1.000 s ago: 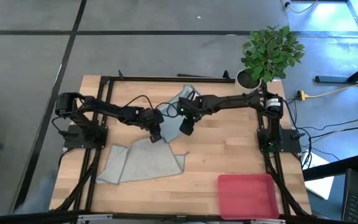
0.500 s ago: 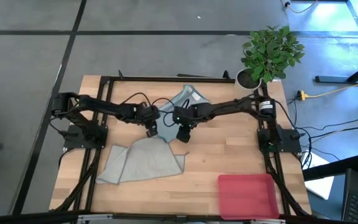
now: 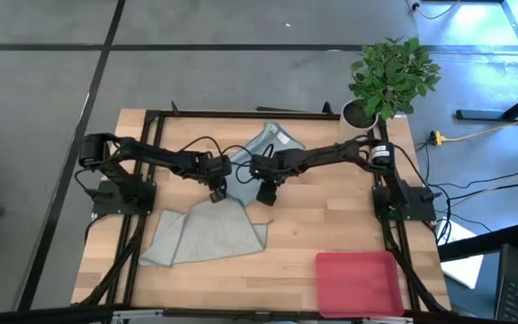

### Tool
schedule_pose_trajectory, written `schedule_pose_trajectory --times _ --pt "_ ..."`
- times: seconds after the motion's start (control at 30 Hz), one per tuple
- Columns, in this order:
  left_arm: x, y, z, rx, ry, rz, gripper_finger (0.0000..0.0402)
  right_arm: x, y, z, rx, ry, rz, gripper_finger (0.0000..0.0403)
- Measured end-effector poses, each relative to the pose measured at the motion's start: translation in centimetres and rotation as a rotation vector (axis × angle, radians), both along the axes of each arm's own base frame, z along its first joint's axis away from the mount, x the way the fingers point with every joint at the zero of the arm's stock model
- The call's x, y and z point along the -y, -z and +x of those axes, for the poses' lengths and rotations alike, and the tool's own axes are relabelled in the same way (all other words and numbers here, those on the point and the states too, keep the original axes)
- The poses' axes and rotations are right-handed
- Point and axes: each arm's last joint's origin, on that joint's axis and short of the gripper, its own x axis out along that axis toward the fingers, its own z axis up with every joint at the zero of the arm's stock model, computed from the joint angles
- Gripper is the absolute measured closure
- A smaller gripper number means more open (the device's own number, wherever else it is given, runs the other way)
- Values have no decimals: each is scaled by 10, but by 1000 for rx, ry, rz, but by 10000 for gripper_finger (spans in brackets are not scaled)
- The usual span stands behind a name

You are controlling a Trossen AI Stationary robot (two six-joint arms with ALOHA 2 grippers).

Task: Roll microfiber towels into tight, uniform cylinder then place into a basket
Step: Fold the blue towel

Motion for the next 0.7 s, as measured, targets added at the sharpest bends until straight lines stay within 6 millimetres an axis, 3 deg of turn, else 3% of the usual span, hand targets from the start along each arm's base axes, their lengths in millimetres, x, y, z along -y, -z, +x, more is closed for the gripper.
schedule_pose_trajectory --times 0.7 --pt "41 -1 12 99 111 -71 332 22 2 -6 -42 51 -81 264"
